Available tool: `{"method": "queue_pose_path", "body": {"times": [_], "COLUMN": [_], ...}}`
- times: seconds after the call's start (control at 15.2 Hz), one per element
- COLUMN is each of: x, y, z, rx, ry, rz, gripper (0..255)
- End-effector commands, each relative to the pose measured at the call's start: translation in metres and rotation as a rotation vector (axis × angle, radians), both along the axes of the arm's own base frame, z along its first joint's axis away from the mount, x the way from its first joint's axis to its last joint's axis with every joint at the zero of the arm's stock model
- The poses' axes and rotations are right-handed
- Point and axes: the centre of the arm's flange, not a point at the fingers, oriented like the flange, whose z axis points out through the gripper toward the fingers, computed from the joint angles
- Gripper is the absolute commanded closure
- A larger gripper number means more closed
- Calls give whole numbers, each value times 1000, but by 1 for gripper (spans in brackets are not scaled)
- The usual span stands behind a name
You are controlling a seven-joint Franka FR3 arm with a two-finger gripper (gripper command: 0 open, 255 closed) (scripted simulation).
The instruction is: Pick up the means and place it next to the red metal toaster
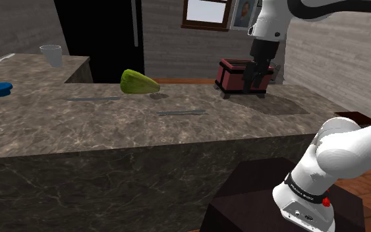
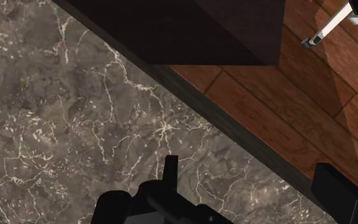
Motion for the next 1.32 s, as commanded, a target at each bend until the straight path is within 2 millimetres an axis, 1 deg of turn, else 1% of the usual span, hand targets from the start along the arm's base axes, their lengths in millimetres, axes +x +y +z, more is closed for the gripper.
{"method": "queue_pose_path", "body": {"times": [0.0, 0.33, 0.66, 0.92, 1.25], "x": [0, 51, 105, 149, 205], "y": [0, -21, -33, -36, -31], "z": [0, -36, -71, -99, -133], "rx": [0, -12, -23, -32, -44], "ry": [0, -4, -8, -11, -15], "rz": [0, 179, 357, 500, 679], "gripper": [0, 0, 0, 0, 0]}}
